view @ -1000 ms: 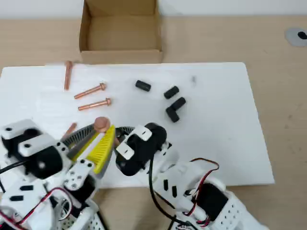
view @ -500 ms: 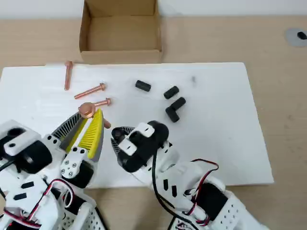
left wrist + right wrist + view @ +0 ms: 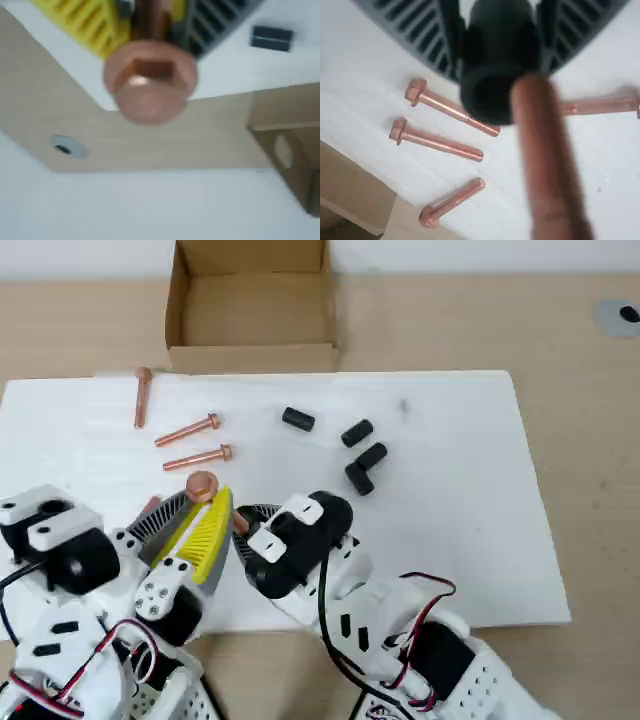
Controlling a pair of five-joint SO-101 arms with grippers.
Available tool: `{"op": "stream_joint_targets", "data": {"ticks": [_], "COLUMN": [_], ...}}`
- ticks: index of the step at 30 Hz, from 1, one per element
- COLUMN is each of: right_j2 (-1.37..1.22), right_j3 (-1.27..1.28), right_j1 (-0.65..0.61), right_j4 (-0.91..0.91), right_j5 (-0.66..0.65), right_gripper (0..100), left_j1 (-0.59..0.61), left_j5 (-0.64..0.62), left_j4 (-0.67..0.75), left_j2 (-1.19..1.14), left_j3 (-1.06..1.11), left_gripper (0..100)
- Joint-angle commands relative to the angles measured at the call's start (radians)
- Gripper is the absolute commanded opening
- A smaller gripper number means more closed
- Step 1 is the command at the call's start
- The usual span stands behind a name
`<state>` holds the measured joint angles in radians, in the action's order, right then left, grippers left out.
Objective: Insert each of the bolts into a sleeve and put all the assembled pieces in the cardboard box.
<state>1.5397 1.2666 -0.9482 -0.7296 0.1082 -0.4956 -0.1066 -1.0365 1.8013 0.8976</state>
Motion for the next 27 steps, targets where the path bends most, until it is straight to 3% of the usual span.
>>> {"op": "stream_joint_targets", "data": {"ticks": [1,27], "right_j2": [0.013,0.019], "right_j3": [-0.019,-0.024], "right_j1": [-0.015,-0.015], "right_j4": [0.026,0.021], "right_j5": [0.009,0.009], "right_gripper": [1.0,1.0], "left_j1": [-0.020,-0.006], "left_j5": [-0.006,0.011], "left_j4": [-0.002,0.103], "left_j2": [0.001,0.007], "left_j3": [-0.060,0.060], "left_gripper": [1,1]}}
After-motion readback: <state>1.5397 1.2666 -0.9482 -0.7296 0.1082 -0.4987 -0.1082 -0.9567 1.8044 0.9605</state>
